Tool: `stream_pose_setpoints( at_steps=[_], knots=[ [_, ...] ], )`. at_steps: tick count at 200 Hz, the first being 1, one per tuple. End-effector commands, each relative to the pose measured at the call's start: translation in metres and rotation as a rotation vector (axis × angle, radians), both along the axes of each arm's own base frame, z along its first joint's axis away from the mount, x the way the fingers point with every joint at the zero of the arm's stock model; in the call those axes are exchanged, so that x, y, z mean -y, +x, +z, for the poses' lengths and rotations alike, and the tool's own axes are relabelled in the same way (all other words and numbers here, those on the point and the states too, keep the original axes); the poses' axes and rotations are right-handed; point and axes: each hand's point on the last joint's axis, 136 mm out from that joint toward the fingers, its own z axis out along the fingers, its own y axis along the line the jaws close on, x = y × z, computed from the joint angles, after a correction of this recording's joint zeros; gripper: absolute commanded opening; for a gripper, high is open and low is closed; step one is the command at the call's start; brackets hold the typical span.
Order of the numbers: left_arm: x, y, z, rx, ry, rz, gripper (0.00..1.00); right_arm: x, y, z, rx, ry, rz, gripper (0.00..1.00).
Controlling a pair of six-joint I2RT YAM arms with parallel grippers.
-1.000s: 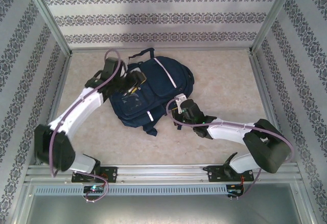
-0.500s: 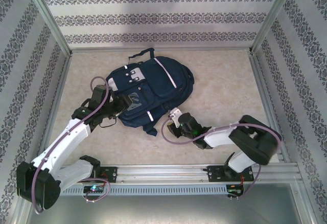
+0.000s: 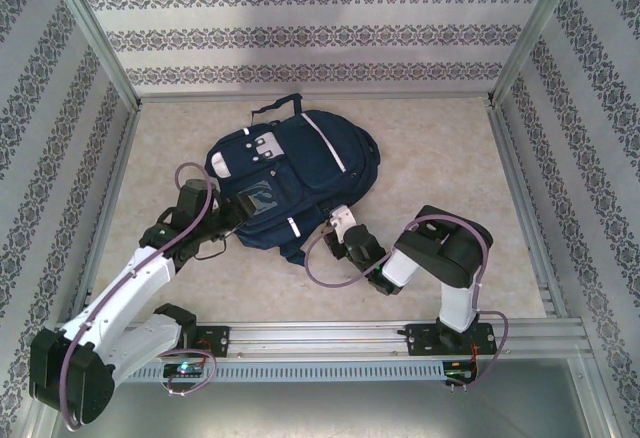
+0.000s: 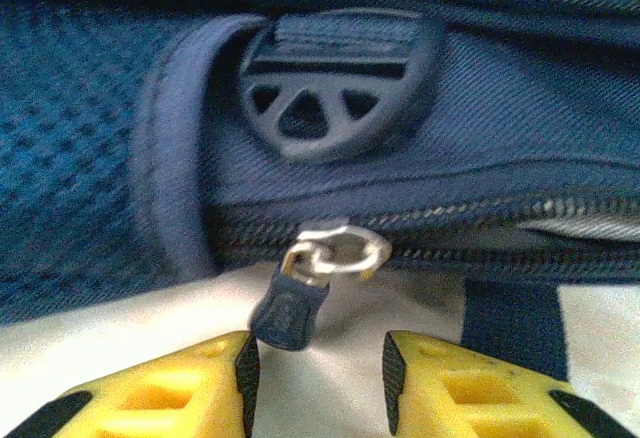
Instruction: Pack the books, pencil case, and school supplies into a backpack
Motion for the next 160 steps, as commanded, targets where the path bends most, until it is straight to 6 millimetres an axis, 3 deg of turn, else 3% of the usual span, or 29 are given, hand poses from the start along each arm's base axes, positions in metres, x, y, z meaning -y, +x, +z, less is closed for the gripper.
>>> stream_pose_setpoints(
  at_steps=[1,46,77,99,126,160],
  knots=[
    [-0.003,0.000,0.006,0.042,-0.031,0.024,0.58,-0.002,0.016,0.017,0.079,0.037,-0.062,0.37],
    [-0.010,-0.017,-0.007,0.015,-0.071,0.074,0.59,-0.018,0.016,0.019,0.076,0.061,-0.004,0.32],
    [-0.013,-0.028,-0.025,-0.029,-0.097,0.112,0.60,-0.008,0.016,0.016,0.074,0.038,-0.038,0.09],
    [-0.017,-0.034,-0.033,-0.053,-0.097,0.134,0.61,0.006,0.018,0.012,0.058,0.012,-0.088,0.00],
    [-0.020,-0.040,-0.036,-0.068,-0.083,0.139,0.61,0.021,0.017,0.007,0.039,0.007,-0.130,0.00],
    [-0.020,-0.046,-0.041,-0.080,-0.080,0.126,0.63,0.021,0.013,0.004,0.013,0.040,-0.095,0.00]
  ],
)
